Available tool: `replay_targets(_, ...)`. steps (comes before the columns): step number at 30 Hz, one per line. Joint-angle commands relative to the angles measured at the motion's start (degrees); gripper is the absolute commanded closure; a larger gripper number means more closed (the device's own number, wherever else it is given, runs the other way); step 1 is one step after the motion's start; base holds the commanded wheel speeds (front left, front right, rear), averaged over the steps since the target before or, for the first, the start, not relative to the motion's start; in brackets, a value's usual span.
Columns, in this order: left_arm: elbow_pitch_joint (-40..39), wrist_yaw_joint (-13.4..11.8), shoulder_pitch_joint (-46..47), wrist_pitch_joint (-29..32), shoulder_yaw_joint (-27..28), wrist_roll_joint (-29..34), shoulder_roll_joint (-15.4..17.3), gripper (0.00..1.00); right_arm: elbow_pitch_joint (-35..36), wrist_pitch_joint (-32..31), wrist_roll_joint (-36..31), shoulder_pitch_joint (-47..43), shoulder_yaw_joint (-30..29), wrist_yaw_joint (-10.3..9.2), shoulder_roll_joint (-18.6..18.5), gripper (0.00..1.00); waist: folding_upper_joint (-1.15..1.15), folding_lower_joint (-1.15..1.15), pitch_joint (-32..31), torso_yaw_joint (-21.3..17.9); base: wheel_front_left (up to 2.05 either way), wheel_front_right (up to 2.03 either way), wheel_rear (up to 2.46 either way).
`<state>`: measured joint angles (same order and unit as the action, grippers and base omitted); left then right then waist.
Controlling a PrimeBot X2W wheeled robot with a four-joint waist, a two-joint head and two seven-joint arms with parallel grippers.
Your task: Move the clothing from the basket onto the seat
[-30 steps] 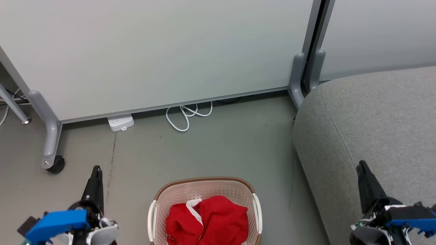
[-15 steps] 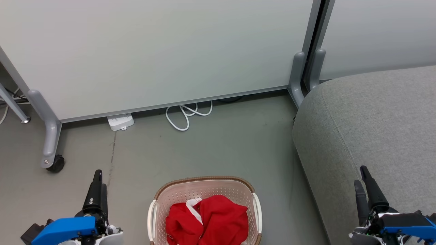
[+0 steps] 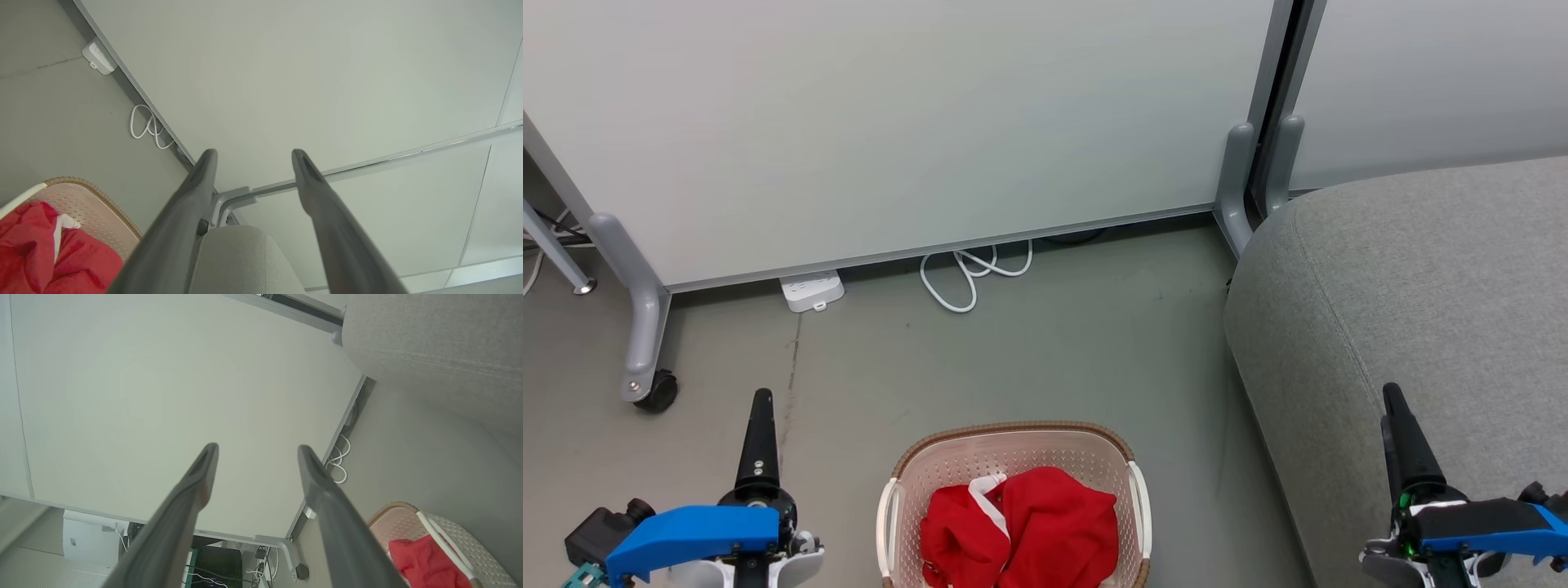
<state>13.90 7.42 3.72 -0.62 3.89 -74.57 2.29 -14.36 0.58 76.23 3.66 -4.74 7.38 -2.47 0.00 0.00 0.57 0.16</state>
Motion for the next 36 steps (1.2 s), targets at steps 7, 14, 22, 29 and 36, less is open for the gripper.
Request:
replay_targets(7, -1.98, -0.31, 2.02, -1.95, -0.90, 9.04, 0.52, 0.00, 2.40, 1.98, -9.27, 1.59, 1.17, 0.06, -0.37, 0.00, 0.00, 0.00, 0.05, 0.05, 0.00, 0.00, 0.00)
replay_targets(14, -2.78, -1.15, 2.02, -3.18, -2.07, 14.98, 0.55, 0.00, 3.36, 3.21, -15.86, 1.52, 2.02, 0.07, -0.39, 0.00, 0.00, 0.00, 0.05, 0.12, 0.00, 0.00, 0.00)
replay_targets(22, -3.77, -2.04, 2.01, -4.69, -3.92, 23.88, 0.58, 0.00, 4.06, 4.69, -23.59, 1.46, 3.19, 0.09, -0.42, 0.00, 0.00, 0.00, 0.12, 0.21, 0.00, 0.00, 0.00)
replay_targets(29, -4.25, -2.69, 2.09, -6.09, -5.75, 31.75, 0.60, 0.00, 4.04, 6.12, -30.77, 1.51, 3.89, 0.09, -0.45, 0.00, 0.00, 0.00, 0.29, 0.34, 0.00, 0.00, 0.00)
replay_targets(36, -4.42, -3.00, 2.02, -7.25, -7.06, 37.70, 0.62, 0.00, 3.79, 7.26, -36.19, 1.59, 4.38, 0.10, -0.47, 0.00, 0.00, 0.00, 0.37, 0.41, 0.00, 0.00, 0.00)
